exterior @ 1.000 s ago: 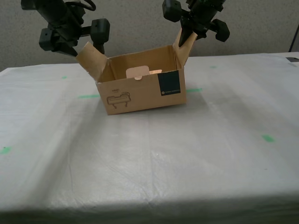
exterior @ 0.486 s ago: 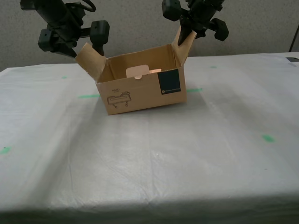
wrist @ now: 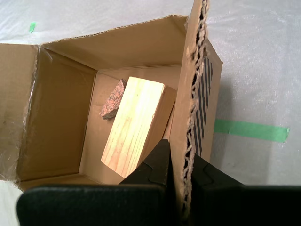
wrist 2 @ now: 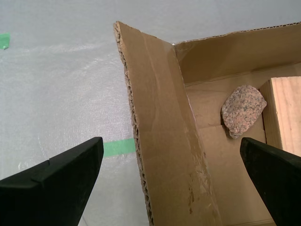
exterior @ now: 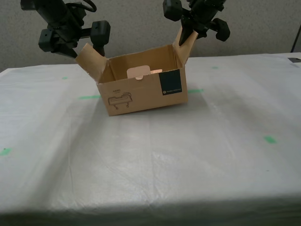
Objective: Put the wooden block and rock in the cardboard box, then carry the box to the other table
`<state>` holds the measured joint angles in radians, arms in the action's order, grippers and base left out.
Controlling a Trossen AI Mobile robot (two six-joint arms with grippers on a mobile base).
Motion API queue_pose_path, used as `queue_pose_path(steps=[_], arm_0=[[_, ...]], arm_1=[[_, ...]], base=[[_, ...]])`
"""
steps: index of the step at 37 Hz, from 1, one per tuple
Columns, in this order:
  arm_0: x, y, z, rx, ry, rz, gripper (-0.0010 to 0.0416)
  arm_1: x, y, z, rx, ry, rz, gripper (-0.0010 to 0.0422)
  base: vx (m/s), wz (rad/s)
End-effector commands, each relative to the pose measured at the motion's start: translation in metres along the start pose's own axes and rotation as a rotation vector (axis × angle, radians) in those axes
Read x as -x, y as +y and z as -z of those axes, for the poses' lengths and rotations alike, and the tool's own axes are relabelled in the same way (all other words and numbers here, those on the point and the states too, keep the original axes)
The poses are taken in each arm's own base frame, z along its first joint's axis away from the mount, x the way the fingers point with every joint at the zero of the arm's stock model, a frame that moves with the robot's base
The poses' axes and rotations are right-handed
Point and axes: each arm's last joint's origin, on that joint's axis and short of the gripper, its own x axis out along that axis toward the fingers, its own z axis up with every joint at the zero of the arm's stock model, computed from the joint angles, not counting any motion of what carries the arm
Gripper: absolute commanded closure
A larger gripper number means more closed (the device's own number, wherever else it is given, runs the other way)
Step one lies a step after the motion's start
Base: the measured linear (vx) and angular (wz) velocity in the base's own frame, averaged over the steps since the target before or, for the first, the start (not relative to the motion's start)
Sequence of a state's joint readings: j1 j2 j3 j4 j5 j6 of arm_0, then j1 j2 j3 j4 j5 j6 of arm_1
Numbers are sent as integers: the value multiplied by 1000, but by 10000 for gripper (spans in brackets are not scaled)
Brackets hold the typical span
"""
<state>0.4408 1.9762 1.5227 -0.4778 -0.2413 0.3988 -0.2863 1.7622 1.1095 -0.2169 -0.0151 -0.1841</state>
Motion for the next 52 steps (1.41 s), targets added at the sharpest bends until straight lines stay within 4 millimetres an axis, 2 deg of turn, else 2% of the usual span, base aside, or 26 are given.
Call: queue_pose_path(steps=[1,5,12,28,29,32,35,45,52], arm_0=[[1,1,-1,4,-10,0,400],[1,1,-1,5,-11,-1,365],[1,1,-1,7,-10,0,269],[1,1,-1,19,-9,0,1],[1,1,-1,18,-9,0,-6],[1,1,-1,16,-10,0,26],[1,1,-1,15,-9,1,40],[1,1,-1,16,-9,0,12],[1,1,-1,15,-9,0,12]], arm_1=[[0,0,0,-2,2,-4,14],[0,0,0,-2,5,-4,14],[0,0,1,-2,12,-6,14],[0,0,2,-5,20,-7,14],[0,0,2,-5,21,-7,14],[0,0,2,-6,22,-8,14],[0,0,2,-7,23,-8,14],[0,0,2,-15,23,-8,14],[0,1,2,-21,27,-8,14]], base=[[0,0],[0,0],[0,0],[0,0],[0,0],[0,0],[0,0],[0,0],[0,0]])
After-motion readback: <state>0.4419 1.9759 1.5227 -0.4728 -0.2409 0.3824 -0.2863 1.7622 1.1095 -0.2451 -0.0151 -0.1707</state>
